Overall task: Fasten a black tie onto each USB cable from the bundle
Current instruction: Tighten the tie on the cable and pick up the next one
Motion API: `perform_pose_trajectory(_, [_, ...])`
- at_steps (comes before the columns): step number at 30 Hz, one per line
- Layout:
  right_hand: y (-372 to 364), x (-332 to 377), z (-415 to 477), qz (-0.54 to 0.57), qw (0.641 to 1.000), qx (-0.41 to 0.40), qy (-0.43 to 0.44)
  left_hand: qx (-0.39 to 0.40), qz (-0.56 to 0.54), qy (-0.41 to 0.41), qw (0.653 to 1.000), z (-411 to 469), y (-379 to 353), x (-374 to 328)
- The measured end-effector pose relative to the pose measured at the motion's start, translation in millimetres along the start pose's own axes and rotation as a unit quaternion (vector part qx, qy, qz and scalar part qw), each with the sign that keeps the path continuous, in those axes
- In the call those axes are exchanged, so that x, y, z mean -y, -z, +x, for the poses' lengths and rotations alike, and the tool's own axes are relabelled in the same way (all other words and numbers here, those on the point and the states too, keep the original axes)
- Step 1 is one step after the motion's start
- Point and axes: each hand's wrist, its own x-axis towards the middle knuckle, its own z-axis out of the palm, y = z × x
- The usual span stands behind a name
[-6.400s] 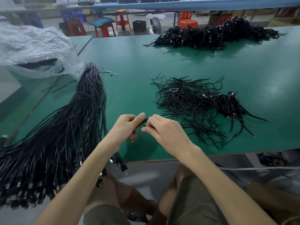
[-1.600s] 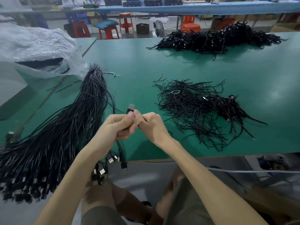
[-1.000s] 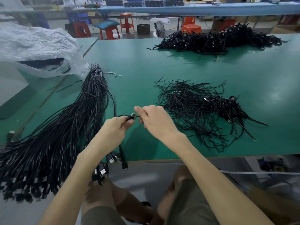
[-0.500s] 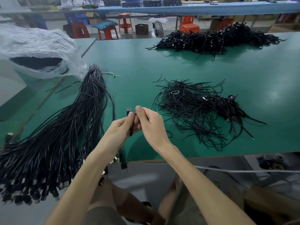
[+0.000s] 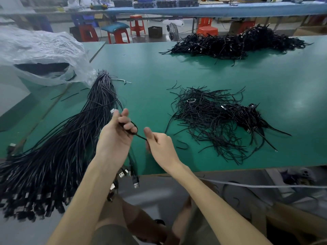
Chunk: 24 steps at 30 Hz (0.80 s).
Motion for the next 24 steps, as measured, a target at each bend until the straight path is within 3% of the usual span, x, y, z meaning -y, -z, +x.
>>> perform_pose_trajectory(5, [1, 0, 11, -0.013, 0.999, -0.043, 0.010, 0.108, 0.022, 0.078, 0.991, -5, 3, -6])
perform_pose_trajectory(15, [22, -2, 11, -0.064, 0.988, -0.122, 0.069, 0.139, 0.098, 0.111, 0.979, -6, 18, 2])
perform_pose_trajectory(17, [28, 8, 13, -0.077, 0.985, -0.129, 0.091, 0.153, 0.167, 0.105, 0.968, -7, 18, 3])
perform_pose_trajectory(19, [32, 19, 16, -0.114, 0.981, -0.121, 0.099, 0.172, 0.320, 0.079, 0.928, -9, 15, 6])
perform_pose_trajectory(21, [34, 27, 19, -0.143, 0.979, -0.114, 0.085, 0.177, 0.463, 0.057, 0.867, -9, 10, 13])
perform_pose_trajectory(24, [35, 33, 20, -0.067, 0.989, -0.127, 0.024, 0.147, 0.570, -0.008, 0.809, -8, 6, 23])
